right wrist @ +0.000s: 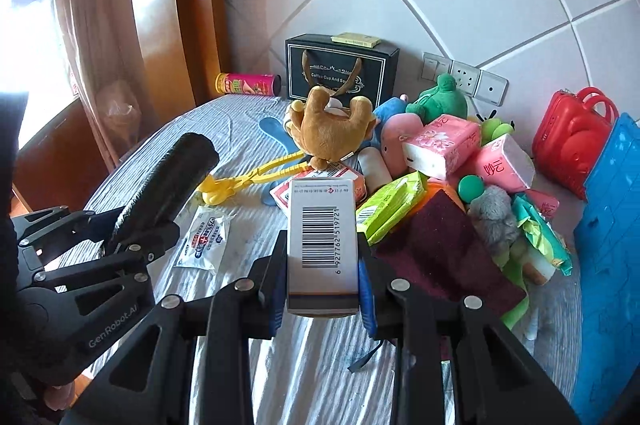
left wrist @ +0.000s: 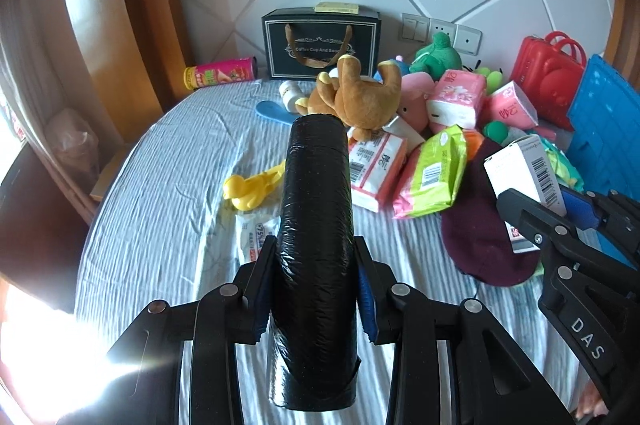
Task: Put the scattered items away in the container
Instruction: 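Carry the black tube with the left tool while the right tool carries the white box over the crate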
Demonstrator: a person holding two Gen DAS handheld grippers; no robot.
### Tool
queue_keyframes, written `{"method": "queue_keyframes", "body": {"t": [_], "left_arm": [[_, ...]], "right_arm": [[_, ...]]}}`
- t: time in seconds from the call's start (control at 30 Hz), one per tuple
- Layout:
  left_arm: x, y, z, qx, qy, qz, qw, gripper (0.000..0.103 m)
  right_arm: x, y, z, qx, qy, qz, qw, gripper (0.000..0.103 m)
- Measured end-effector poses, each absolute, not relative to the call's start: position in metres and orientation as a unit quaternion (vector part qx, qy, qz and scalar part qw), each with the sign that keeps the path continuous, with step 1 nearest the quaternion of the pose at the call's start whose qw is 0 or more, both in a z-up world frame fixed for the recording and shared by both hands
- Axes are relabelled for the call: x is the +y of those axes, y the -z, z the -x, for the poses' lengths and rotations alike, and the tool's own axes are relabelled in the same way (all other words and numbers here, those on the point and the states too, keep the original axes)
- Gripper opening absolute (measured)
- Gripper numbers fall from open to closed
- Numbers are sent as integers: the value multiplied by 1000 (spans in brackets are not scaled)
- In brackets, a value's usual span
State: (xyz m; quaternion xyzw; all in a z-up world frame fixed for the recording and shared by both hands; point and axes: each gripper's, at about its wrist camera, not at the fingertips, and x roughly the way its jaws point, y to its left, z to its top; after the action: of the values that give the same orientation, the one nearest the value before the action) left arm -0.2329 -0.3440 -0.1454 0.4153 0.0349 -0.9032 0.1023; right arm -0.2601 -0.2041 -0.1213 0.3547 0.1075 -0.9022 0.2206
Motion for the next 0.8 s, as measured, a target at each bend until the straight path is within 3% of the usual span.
{"method": "queue_keyframes", "body": {"t": [0.47, 0.8], "left_arm": [[-297, 100, 200, 40, 929, -368, 34, 34], [-167, 61, 199, 22, 946, -323, -20, 34]], "right_arm": [[-149, 67, 214, 102, 933, -319, 133, 29], [-13, 15, 192, 78, 958, -266, 75, 29]]}}
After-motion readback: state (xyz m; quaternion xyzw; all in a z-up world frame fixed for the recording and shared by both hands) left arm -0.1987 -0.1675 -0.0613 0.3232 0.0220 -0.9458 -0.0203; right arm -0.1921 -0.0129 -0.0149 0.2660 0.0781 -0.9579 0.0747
